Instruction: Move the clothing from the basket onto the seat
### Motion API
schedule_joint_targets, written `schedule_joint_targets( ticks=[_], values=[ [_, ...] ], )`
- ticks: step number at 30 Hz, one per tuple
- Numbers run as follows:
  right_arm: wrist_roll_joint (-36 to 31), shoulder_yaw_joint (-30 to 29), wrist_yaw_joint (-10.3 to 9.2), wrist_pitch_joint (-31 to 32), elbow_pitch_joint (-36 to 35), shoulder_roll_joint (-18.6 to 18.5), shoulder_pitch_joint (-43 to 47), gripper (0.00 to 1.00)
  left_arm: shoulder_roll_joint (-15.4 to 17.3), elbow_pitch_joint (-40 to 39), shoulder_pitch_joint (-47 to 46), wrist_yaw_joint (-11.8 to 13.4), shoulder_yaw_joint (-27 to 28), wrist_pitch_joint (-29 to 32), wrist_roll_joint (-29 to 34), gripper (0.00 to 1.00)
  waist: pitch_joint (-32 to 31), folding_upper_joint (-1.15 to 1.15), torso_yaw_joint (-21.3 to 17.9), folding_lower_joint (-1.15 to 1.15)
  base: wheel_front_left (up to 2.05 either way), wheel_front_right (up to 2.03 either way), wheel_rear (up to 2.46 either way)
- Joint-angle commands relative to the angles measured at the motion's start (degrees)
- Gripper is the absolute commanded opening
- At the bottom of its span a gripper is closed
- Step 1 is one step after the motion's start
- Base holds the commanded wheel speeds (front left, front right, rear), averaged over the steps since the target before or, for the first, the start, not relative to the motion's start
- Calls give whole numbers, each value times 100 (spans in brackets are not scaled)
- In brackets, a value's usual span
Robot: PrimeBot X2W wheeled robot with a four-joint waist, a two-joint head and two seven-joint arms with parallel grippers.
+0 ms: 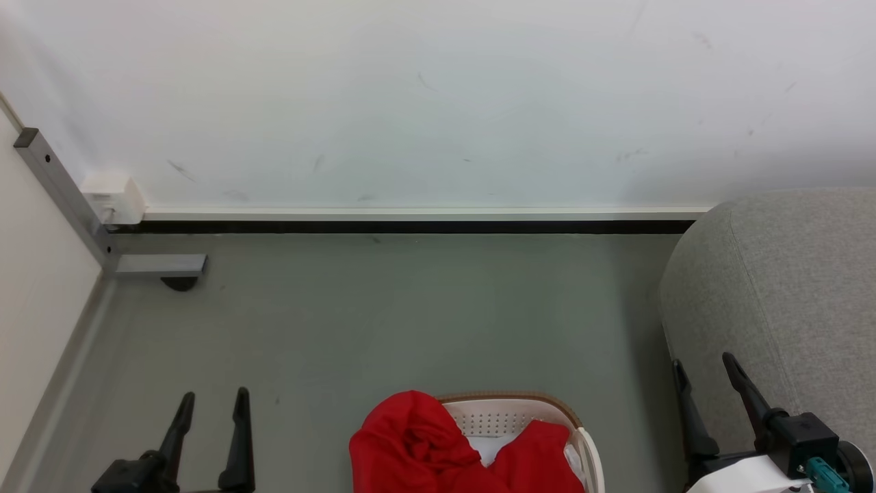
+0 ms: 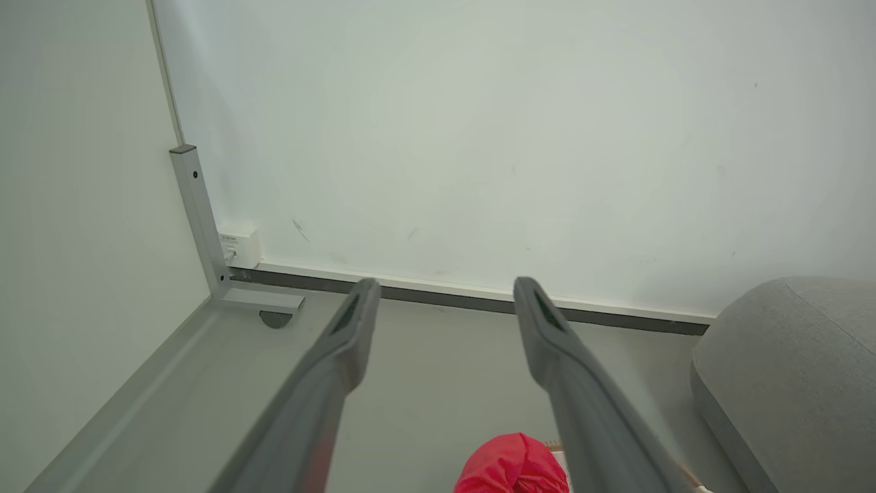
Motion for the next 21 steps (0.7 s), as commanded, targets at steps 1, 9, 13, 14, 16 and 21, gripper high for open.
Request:
schedule_joint_targets(
  ticks=[1, 9, 13, 14, 16, 21],
  values=[
    [-105, -4, -11, -55, 7, -8, -71, 100, 47, 9, 35, -13, 27, -46, 111, 100, -1, 0, -1, 0, 0, 0, 0],
    [-163, 46, -12, -104, 59, -7, -66, 100, 47, 29, 74, -18, 42, -94, 308, 100, 3, 0, -23, 0, 0, 0, 0],
    [-69, 55, -12, -101, 70, -7, -61, 100, 47, 63, 73, -22, 24, -94, 170, 100, 18, 0, -40, 0, 0, 0, 0],
    [-63, 57, -12, -97, 73, -7, -59, 100, 47, 67, 66, -23, 23, -94, 155, 100, 24, 0, -45, 0, 0, 0, 0],
    [-47, 61, -12, -97, 82, -7, -60, 100, 46, 76, 54, -24, 17, -94, 138, 100, 36, 0, -58, 0, 0, 0, 0],
    [37, 72, -12, -96, 106, -6, -94, 100, 46, 100, 27, -27, 18, -94, 121, 100, 68, 0, -99, 0, 0, 0, 0]
  ],
)
